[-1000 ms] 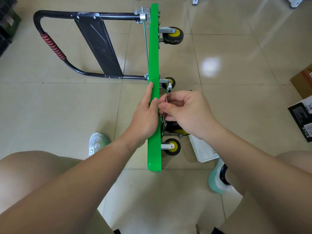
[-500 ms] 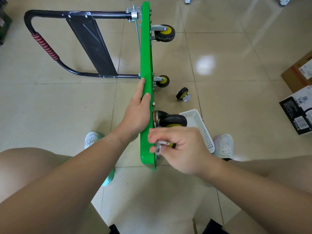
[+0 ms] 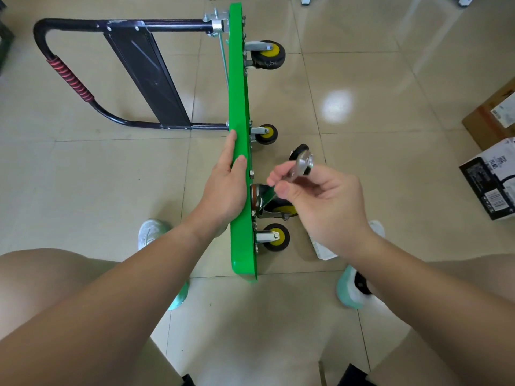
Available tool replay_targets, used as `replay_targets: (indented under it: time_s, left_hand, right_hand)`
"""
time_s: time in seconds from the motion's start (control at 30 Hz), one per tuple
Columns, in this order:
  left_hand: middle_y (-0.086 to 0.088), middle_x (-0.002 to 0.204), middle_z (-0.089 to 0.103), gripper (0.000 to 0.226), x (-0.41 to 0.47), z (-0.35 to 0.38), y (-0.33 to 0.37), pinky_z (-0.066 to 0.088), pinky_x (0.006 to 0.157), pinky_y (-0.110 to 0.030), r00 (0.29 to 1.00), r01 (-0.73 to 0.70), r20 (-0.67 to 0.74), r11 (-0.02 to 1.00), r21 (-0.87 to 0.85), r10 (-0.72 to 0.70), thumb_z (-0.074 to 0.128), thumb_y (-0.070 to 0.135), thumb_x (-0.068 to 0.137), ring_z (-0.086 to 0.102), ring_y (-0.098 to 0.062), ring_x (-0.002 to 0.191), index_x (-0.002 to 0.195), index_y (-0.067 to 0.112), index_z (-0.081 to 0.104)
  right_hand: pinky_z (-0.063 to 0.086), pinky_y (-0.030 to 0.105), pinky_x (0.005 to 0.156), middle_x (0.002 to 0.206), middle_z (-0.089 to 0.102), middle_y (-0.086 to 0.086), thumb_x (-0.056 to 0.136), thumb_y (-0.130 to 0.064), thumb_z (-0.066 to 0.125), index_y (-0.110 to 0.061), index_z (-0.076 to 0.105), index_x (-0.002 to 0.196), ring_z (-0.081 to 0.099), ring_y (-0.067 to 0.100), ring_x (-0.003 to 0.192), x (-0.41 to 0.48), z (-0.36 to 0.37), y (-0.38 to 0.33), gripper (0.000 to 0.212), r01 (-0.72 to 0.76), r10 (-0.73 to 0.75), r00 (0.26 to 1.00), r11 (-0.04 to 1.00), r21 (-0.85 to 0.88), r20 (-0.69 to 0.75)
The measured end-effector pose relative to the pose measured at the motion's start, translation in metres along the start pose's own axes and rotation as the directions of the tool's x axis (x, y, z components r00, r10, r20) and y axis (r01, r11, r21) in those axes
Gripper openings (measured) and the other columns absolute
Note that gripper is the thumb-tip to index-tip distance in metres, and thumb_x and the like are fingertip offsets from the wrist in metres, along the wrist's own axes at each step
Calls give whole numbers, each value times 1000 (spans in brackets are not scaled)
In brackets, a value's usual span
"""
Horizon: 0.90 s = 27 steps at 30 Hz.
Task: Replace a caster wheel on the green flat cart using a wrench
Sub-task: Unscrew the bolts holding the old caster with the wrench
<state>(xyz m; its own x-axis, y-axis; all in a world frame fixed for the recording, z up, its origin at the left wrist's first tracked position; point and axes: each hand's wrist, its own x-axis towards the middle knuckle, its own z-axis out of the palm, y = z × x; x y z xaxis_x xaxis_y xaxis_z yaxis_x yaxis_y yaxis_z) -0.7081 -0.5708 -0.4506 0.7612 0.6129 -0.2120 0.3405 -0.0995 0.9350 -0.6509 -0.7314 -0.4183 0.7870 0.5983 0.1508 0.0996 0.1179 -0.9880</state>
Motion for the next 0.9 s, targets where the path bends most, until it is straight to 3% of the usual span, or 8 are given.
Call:
replay_targets:
  time_s: [0.07,0.2,0.3,0.37,0.5,0.63,0.73,0.9]
  left_hand:
    - [20,154,39,56,0,0,0,38,88,0,1000,-1,4,1000,3,1,31,27,112,47,29,101,165,41,16]
    - [27,131,48,55,0,-1,1,33,70,7,1000,6,0,999,42,-6,32,27,113,45,36,83,164,40,17]
    - [26,145,50,54,-1,-2,2,36,101,-6,1000,5,-13,1000,27,-5,32,26,114,48,20,117,164,41,18]
    - [23,153,48,54,-1,-2,2,34,107,-13,1000,10,-14,1000,10,-10,33,27,113,46,9,132,164,42,19]
    - [40,117,56,52,0,-3,2,37,79,4,999,33,2,999,-24,-33,37,31,114,52,29,102,161,46,22]
    - [40,112,61,52,-1,-4,2,39,84,4,999,32,7,999,-33,-31,38,24,114,54,30,99,162,40,24]
    - [17,143,56,55,-1,-5,-1,43,102,-11,1000,8,15,1000,-12,-8,36,23,113,54,24,103,163,40,22]
    - [29,115,53,56,0,-3,0,40,79,-12,1000,23,-6,1000,20,-23,34,28,111,53,15,89,162,48,20]
  right_hand:
    - [62,36,82,89,77,2,87,5,71,-17,74,95,75,23,90,13,1,-2,23,-68,68,998,998,17,16]
    - [63,36,77,88,76,5,89,3,71,-13,73,96,76,20,86,31,6,-6,18,-130,131,990,991,-21,61]
    - [62,30,73,83,77,2,89,0,71,-18,73,93,76,18,84,41,10,-6,19,-150,158,980,986,-76,120]
    - [62,28,72,79,77,-2,90,-1,70,-21,73,90,76,17,82,46,14,-4,21,-186,204,965,975,-119,165]
    - [63,34,74,79,77,-1,91,-5,70,-26,74,92,76,20,85,50,22,2,22,-228,261,948,956,-183,183]
    - [62,29,73,81,77,-4,91,-4,70,-23,75,97,75,12,84,44,24,2,20,-251,272,948,958,-137,167]
    - [61,25,76,80,76,-11,89,1,71,-24,74,92,74,8,84,32,25,1,25,-230,241,956,970,-82,166]
    - [58,31,91,83,75,-10,85,8,71,-17,74,89,70,6,83,9,20,3,25,-149,153,976,988,-37,158]
